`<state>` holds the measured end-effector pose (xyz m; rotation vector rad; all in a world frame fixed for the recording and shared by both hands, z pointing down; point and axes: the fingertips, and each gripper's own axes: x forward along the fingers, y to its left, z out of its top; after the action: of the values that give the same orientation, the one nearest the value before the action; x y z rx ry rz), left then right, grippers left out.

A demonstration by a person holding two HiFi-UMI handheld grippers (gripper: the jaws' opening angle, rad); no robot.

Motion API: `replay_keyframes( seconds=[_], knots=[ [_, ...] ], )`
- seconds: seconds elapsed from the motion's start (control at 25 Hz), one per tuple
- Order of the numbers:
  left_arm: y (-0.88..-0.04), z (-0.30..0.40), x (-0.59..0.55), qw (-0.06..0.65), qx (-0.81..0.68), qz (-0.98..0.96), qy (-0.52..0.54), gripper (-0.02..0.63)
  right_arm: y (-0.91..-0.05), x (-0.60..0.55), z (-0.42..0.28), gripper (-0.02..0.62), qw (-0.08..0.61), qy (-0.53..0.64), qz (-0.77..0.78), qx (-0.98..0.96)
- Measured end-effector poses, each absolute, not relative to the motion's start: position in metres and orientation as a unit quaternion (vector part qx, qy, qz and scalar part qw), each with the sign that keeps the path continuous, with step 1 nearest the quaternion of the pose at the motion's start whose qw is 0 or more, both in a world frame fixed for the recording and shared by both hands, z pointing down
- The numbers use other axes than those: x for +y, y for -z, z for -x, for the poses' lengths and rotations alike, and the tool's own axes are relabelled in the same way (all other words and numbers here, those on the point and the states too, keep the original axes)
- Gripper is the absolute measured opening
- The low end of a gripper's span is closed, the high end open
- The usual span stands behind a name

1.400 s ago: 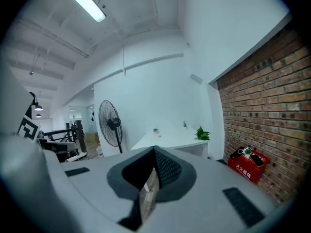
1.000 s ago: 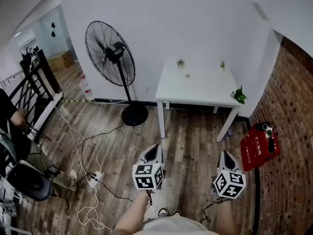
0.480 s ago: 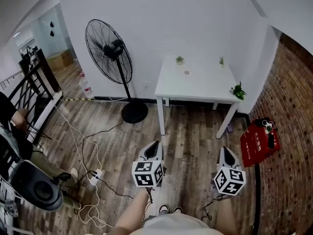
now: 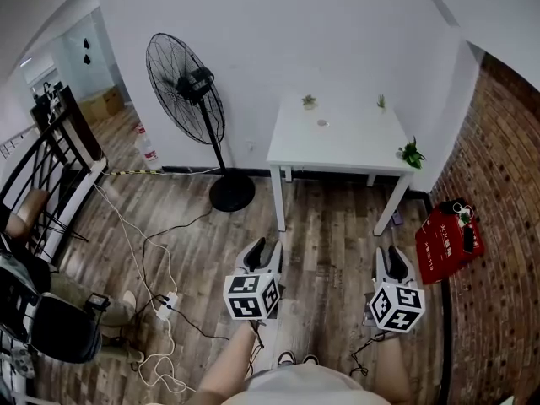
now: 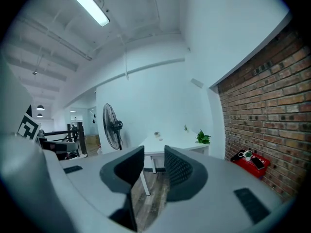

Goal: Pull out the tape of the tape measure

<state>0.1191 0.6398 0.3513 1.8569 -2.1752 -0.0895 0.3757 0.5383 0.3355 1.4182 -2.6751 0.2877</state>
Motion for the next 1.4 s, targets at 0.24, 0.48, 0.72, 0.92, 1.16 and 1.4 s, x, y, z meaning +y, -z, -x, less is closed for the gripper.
replay_keyframes(
  seconds=[0.24, 0.48, 0.72, 0.92, 1.16, 1.4],
  knots=[
    [-0.349, -0.105, 0.643, 0.13, -0.757, -0.639, 0.039, 0.214, -0.336, 0.541, -0.369, 0.185, 0.047, -0.094, -0.471, -0.876],
    [-0.353, -0.092, 0.64, 0.123, -0.758, -0.64, 0.034, 0.236, -0.339, 0.541, -0.359, 0.202, 0.051, -0.09, -0.48, -0.871],
    [-0.356, -0.071, 0.637, 0.118, -0.757, -0.642, 0.031, 0.236, -0.344, 0.542, -0.346, 0.204, 0.052, -0.091, -0.493, -0.864],
    [-0.364, -0.058, 0.634, 0.126, -0.752, -0.646, 0.03, 0.236, -0.35, 0.546, -0.337, 0.204, 0.061, -0.094, -0.5, -0.859],
    [-0.382, -0.045, 0.626, 0.145, -0.747, -0.648, 0.026, 0.236, -0.359, 0.541, -0.332, 0.204, 0.077, -0.099, -0.511, -0.851],
    [-0.389, -0.026, 0.603, 0.157, -0.748, -0.645, 0.031, 0.236, -0.36, 0.51, -0.333, 0.205, 0.079, -0.101, -0.526, -0.841]
  ],
)
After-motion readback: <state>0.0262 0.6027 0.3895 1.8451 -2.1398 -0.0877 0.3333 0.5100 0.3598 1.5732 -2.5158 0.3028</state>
